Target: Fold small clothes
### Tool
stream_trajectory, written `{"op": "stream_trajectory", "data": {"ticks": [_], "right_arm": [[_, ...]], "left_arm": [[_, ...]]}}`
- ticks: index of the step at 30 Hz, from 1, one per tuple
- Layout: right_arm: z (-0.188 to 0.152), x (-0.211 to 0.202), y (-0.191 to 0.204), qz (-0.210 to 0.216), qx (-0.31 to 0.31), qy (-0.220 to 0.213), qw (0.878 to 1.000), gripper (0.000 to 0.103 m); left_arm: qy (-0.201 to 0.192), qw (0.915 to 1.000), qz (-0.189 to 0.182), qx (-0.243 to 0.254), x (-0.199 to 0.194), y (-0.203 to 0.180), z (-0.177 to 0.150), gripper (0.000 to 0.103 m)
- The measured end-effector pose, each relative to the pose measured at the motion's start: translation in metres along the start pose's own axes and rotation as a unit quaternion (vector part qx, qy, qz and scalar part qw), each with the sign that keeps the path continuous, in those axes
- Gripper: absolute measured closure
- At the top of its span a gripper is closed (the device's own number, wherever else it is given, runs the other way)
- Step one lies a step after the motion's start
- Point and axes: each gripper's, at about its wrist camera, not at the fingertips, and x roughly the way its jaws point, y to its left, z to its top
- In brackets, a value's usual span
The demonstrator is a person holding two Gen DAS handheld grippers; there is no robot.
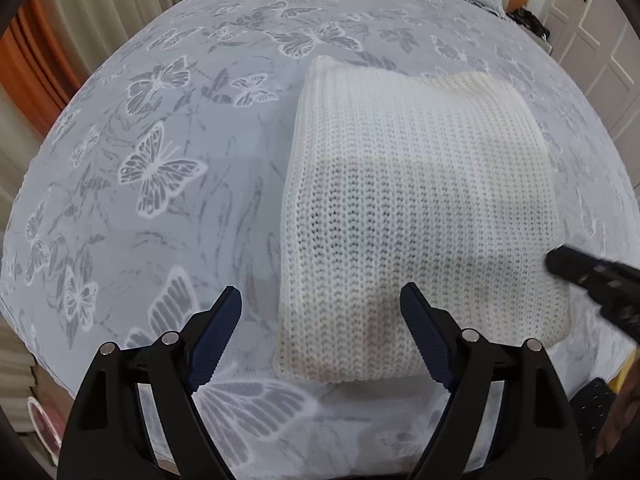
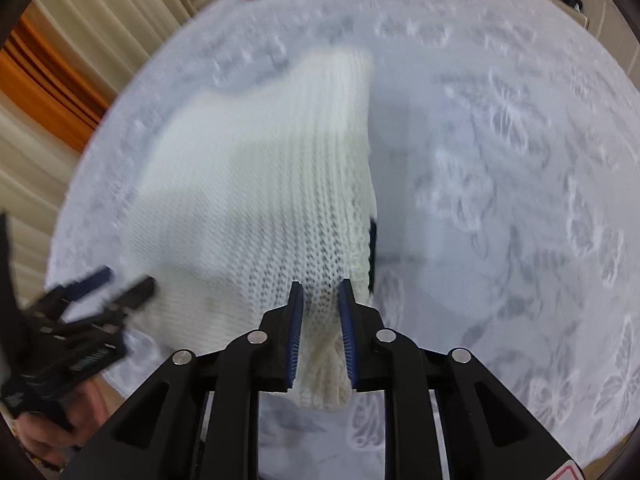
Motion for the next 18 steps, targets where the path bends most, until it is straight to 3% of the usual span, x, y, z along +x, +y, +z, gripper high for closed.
{"op": "stream_trajectory", "data": {"ticks": [2, 5, 8, 10, 12, 15, 18], "right_arm": [[-0.003, 0.009, -0.001, -0.012, -0.006, 0.000, 1.000, 0.085], [0.001, -0.009, -0.002, 0.009, 0.008, -0.008, 1.000, 0.085], [-0.005, -0.028, 0.001, 0.025, 0.006, -0.030, 0.999, 0.085], [-0.010, -0.008, 0.003, 0.005, -0.011, 0.001, 1.000, 0.085], [-0.015, 0.003, 0.001, -0.006, -0.013, 0.016, 1.000, 0.076], [-0.020, -0.029, -0.002, 0.015, 0.008, -0.034, 0.999, 0.076], [-0.035, -0.070, 0.001, -0.016, -0.033, -0.103, 0.994, 0.054]], "left_arm": [[0.012, 0.9999, 0.010, 0.007, 0.008, -0.001, -0.002, 0.024], [0.036, 0.9991, 0.018, 0.012, 0.023, 0.000, -0.009, 0.022], [0.028, 0.9994, 0.016, 0.009, 0.018, 0.004, -0.009, 0.022], [0.028, 0.9993, 0.019, 0.014, 0.018, 0.003, -0.011, 0.022], [0.030, 0.9991, 0.024, 0.016, 0.019, 0.001, -0.013, 0.022], [0.022, 0.9990, 0.035, 0.018, 0.005, -0.005, -0.012, 0.024], [-0.010, 0.9990, 0.040, 0.016, -0.025, -0.008, -0.014, 0.022]]}}
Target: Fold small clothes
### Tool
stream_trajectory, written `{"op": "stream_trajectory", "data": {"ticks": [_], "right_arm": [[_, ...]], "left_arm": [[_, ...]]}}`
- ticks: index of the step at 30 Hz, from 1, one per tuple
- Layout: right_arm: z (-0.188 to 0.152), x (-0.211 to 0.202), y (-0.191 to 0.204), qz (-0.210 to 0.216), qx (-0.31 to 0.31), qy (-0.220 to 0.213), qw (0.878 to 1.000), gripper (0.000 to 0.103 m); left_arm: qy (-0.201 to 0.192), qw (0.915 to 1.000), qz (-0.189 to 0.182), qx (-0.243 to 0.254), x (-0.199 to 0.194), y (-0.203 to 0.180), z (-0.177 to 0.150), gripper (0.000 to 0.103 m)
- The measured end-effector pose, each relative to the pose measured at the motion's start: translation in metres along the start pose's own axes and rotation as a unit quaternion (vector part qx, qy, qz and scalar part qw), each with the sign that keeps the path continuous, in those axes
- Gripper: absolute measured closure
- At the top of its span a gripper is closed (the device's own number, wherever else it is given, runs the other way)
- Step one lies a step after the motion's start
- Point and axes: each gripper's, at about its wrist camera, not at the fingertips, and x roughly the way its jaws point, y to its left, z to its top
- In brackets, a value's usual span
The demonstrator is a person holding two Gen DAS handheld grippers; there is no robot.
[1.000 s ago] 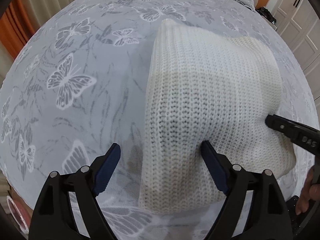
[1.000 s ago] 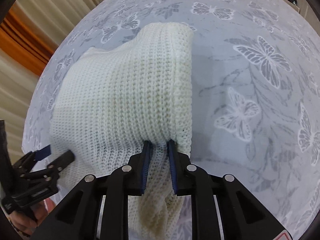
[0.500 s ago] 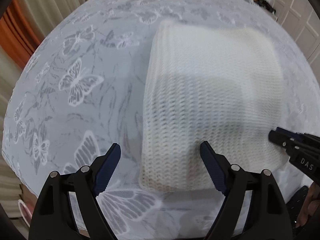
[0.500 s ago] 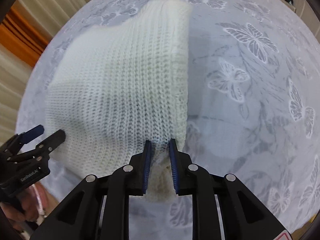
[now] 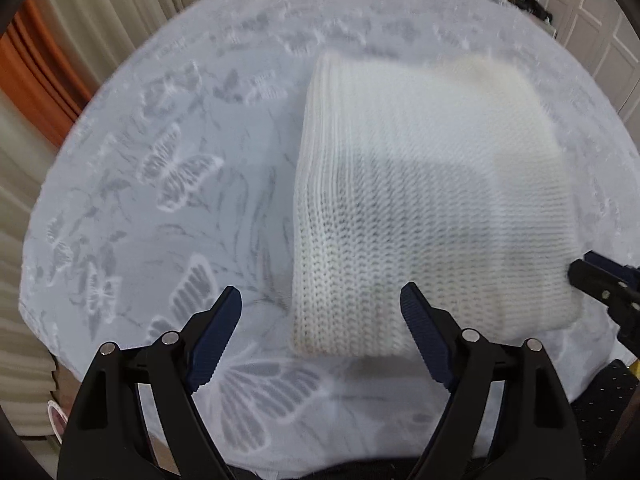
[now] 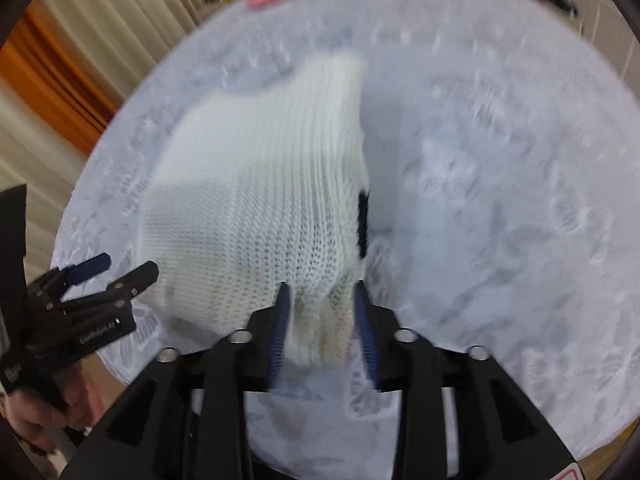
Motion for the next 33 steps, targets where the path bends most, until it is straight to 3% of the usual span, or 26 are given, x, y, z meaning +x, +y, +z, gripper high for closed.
{"op": "stream_trajectory", "data": {"ticks": [1, 2, 6, 10, 16, 25, 33], "right_arm": [[-0.003, -0.010, 0.002, -0.013, -0.012, -0.017, 1.000, 0.039], [-0.008, -0.021, 0.000, -0.025, -0.024, -0.035, 0.999, 0.031], [-0.027, -0.042, -0.013, -0.044, -0.039, -0.078, 0.995, 0.018], [-0.052, -0.047, -0.025, -0.063, -0.033, -0.083, 0.994, 0.017], [-0.053, -0.050, -0.018, -0.031, -0.004, -0.090, 0.995, 0.017], [-0.068, -0.051, 0.033, -0.089, -0.113, -0.117, 0.983, 0.016], [-0.065, -0.051, 0.024, -0.084, -0.088, -0.117, 0.986, 0.016]], "left_arm": [[-0.017, 0.9998, 0.005, -0.003, -0.013, 0.000, -0.002, 0.020], [-0.029, 0.9995, 0.008, -0.007, -0.021, 0.000, -0.004, 0.019], [-0.083, 0.9959, 0.009, -0.035, -0.055, -0.001, -0.018, 0.018], [-0.120, 0.9914, 0.015, -0.050, -0.073, -0.007, -0.036, 0.018], [-0.142, 0.9893, 0.025, -0.023, -0.082, -0.019, -0.056, 0.018], [-0.155, 0.9856, 0.035, -0.057, -0.086, -0.009, -0.064, 0.018], [-0.165, 0.9833, 0.038, -0.066, -0.090, -0.005, -0.069, 0.018]]}}
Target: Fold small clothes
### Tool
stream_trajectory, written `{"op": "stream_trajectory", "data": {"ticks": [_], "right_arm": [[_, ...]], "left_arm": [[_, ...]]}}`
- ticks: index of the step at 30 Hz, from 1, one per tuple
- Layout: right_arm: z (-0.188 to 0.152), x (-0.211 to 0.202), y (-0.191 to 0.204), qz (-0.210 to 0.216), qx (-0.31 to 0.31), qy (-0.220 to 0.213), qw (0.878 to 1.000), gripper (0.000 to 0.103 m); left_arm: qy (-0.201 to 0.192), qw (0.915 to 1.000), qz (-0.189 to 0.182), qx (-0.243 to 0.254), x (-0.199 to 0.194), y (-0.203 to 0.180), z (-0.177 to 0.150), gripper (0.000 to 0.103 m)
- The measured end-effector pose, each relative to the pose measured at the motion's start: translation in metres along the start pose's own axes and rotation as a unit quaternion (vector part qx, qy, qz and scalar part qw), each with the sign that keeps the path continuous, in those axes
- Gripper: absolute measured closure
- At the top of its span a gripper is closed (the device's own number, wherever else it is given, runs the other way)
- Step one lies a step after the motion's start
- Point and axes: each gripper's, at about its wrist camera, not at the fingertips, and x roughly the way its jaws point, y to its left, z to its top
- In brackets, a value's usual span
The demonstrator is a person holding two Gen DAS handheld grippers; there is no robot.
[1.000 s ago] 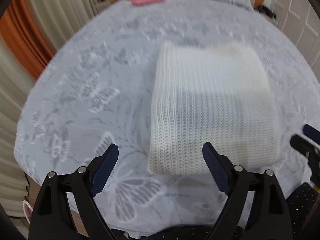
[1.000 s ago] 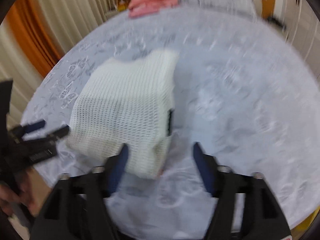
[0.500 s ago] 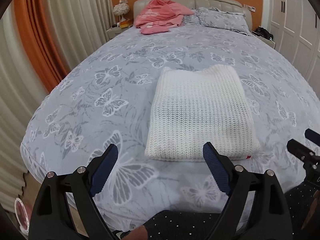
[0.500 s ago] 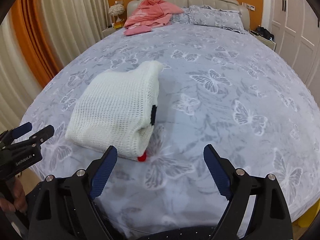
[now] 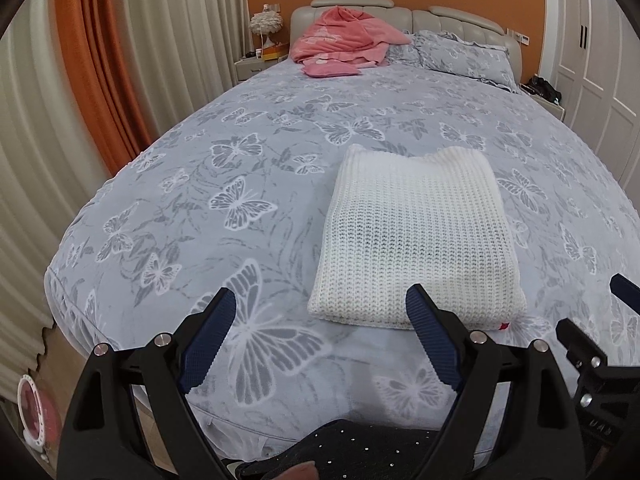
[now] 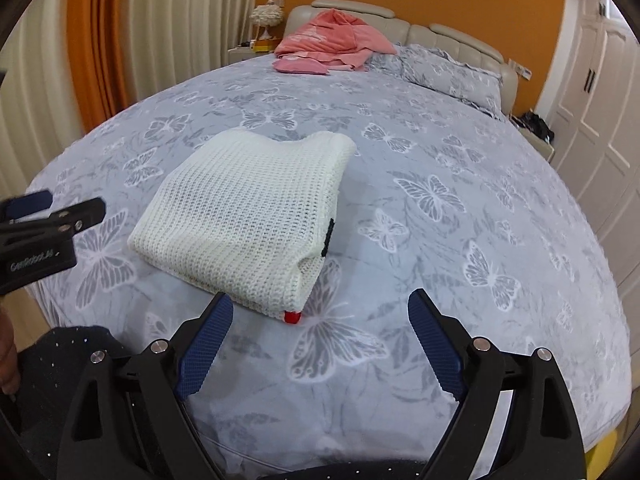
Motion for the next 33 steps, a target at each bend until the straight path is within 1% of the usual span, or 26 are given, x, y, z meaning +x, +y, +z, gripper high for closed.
{"op": "stream_trajectory", "data": {"ticks": [4, 11, 17, 21, 27, 30, 33], "right_arm": [[0.000, 0.003, -0.008, 0.003, 0.023, 0.006, 1.000, 0.016], [0.000, 0.003, -0.007, -0.001, 0.019, 0.004, 1.000, 0.016], [0.000, 0.003, -0.012, -0.003, 0.033, 0.005, 0.999, 0.016], [0.000, 0.004, -0.013, -0.011, 0.043, 0.007, 0.999, 0.016], [0.001, 0.008, -0.007, -0.041, 0.037, 0.015, 0.998, 0.016], [0.002, 0.007, -0.005, -0.046, 0.036, 0.016, 0.998, 0.016], [0.002, 0.006, -0.006, -0.040, 0.047, 0.014, 0.998, 0.016]], "left_arm": [[-0.001, 1.0000, 0.002, 0.000, 0.000, 0.001, 0.000, 0.018], [-0.008, 0.9998, 0.005, 0.018, -0.004, -0.006, 0.000, 0.018], [-0.009, 0.9995, 0.006, 0.029, -0.004, -0.011, 0.000, 0.019], [-0.006, 0.9994, 0.008, 0.033, -0.004, -0.014, 0.000, 0.019], [-0.001, 0.9991, 0.016, 0.039, -0.002, -0.018, -0.001, 0.019], [-0.001, 0.9989, 0.018, 0.042, -0.002, -0.020, -0.001, 0.019], [0.001, 0.9989, 0.020, 0.042, -0.002, -0.020, -0.001, 0.019]]}}
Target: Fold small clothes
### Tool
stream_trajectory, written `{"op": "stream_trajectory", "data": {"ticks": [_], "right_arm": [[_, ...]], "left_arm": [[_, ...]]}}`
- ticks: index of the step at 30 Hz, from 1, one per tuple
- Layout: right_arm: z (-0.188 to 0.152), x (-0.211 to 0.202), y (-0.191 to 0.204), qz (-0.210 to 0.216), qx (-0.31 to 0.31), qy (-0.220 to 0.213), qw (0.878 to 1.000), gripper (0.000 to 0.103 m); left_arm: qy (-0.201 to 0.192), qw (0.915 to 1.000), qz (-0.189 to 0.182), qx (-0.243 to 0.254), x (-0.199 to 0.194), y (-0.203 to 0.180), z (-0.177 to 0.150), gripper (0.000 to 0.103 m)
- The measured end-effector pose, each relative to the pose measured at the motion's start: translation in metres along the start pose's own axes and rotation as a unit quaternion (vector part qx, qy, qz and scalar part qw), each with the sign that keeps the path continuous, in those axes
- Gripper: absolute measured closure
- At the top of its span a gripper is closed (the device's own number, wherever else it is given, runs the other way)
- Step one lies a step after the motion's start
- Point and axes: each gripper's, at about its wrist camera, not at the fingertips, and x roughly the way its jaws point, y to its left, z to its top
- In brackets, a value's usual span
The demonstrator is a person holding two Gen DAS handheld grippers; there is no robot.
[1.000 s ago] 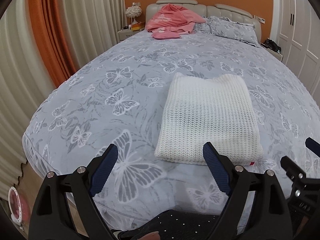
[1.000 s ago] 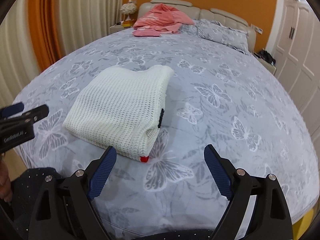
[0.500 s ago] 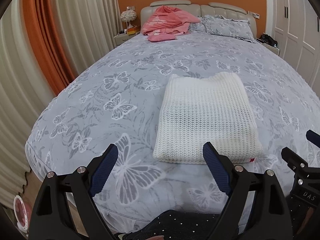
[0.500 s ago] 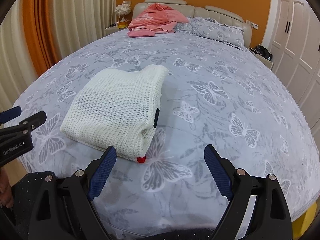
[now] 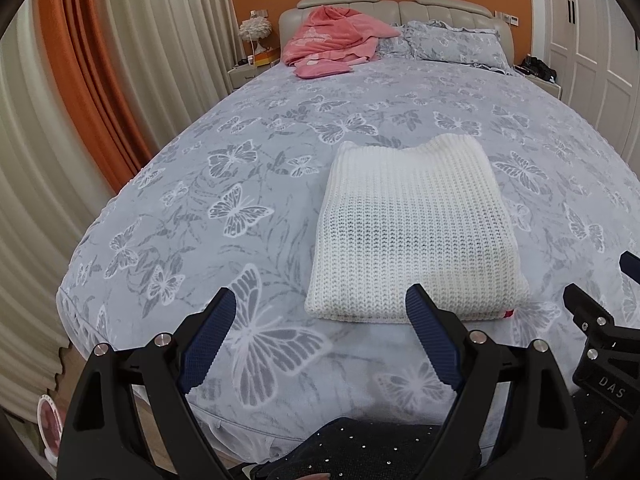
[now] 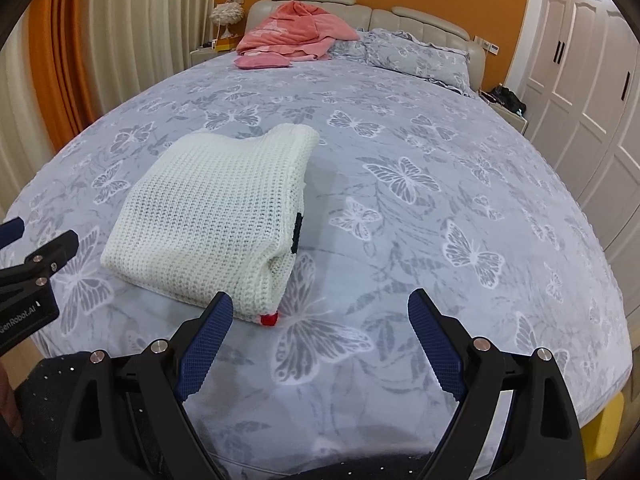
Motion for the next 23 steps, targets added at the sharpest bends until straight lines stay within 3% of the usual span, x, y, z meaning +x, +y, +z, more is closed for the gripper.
{"op": "stream_trajectory", "data": {"ticks": [23], "right_arm": [[-0.0007, 0.0002, 0.0052, 0.003, 0.006, -0.001, 1.000, 0.016]], "left_arm": [[0.006, 0.9999, 0.009, 0.011, 0.0030, -0.0063, -0.0009, 0.018]]}}
